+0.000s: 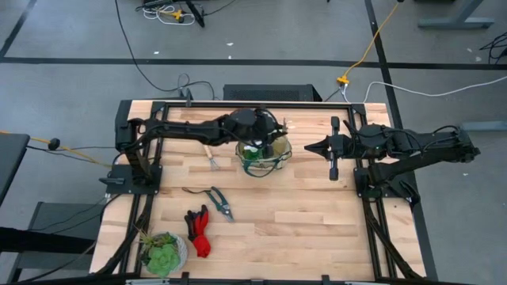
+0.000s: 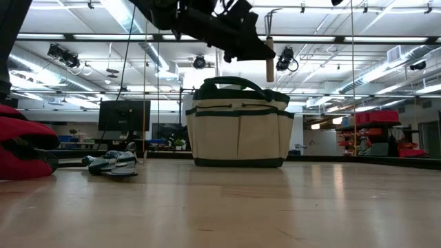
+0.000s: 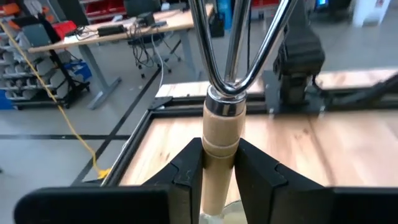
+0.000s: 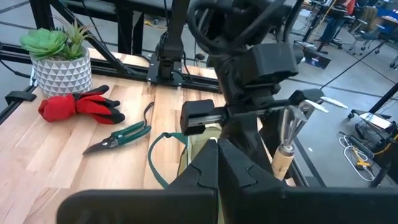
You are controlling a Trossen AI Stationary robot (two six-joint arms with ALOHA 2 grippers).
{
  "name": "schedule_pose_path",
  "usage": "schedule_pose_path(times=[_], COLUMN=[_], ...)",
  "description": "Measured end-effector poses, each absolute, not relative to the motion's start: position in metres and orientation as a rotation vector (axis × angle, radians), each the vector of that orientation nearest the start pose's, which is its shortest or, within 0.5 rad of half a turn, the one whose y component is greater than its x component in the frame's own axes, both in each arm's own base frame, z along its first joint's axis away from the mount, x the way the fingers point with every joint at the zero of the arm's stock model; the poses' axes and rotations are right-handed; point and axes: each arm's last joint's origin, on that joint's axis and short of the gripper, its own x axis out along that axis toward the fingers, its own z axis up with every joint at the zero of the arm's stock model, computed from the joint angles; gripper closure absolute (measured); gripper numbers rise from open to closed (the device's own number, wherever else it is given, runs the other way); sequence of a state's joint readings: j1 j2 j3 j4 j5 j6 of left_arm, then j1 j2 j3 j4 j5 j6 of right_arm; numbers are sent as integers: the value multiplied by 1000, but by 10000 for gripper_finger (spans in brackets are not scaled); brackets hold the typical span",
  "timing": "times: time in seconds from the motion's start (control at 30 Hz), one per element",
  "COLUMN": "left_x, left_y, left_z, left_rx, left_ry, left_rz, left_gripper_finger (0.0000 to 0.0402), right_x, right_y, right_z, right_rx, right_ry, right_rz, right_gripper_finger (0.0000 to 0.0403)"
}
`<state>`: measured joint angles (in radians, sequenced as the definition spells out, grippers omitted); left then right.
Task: Pick & Place Garden tools in Gardening bag
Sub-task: Put the bottom brown hand rake into the gardening bag
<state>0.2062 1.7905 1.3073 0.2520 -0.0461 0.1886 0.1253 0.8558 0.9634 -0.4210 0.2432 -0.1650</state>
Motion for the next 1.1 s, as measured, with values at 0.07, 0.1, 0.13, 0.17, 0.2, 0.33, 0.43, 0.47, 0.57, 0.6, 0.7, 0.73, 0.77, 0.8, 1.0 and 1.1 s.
schedule_pose_path(times=[0.07,0.1,0.13,0.17,0.2,0.33,0.43,0.47,0.57,0.6,0.7,0.73,0.77,0.8,1.0,1.1], left_x=[408,408,408,408,408,407,405,405,404,404,404,404,404,403,404,405], left_y=[87,87,88,88,88,89,90,91,92,92,93,93,94,94,91,85], left_z=[282,283,285,285,285,282,280,279,279,280,280,281,281,281,281,281], left_rx=[195,207,224,237,253,335,423,449,535,570,670,699,727,754,966,1096], left_ry=[287,299,308,318,331,386,434,449,476,488,518,526,536,545,600,626], left_rz=[235,239,241,242,249,277,296,303,327,336,372,381,387,389,341,300], left_gripper_finger=[318,319,321,322,323,321,320,320,322,322,320,320,320,320,322,320], right_x=[175,175,175,175,175,175,175,175,175,175,175,175,175,175,175,175], right_y=[15,15,15,15,15,15,15,15,15,15,15,15,15,15,15,15], right_z=[359,359,359,359,359,359,359,359,359,359,359,359,359,359,359,359], right_rx=[-221,-221,-221,-221,-221,-221,-221,-221,-221,-221,-221,-221,-221,-221,-221,-221], right_ry=[317,317,317,318,317,317,317,317,317,317,318,317,317,317,317,317], right_rz=[-91,-91,-91,-91,-91,-91,-91,-91,-90,-90,-90,-90,-90,-90,-90,-91], right_gripper_finger=[403,403,403,403,403,403,403,403,403,403,403,403,403,403,403,403])
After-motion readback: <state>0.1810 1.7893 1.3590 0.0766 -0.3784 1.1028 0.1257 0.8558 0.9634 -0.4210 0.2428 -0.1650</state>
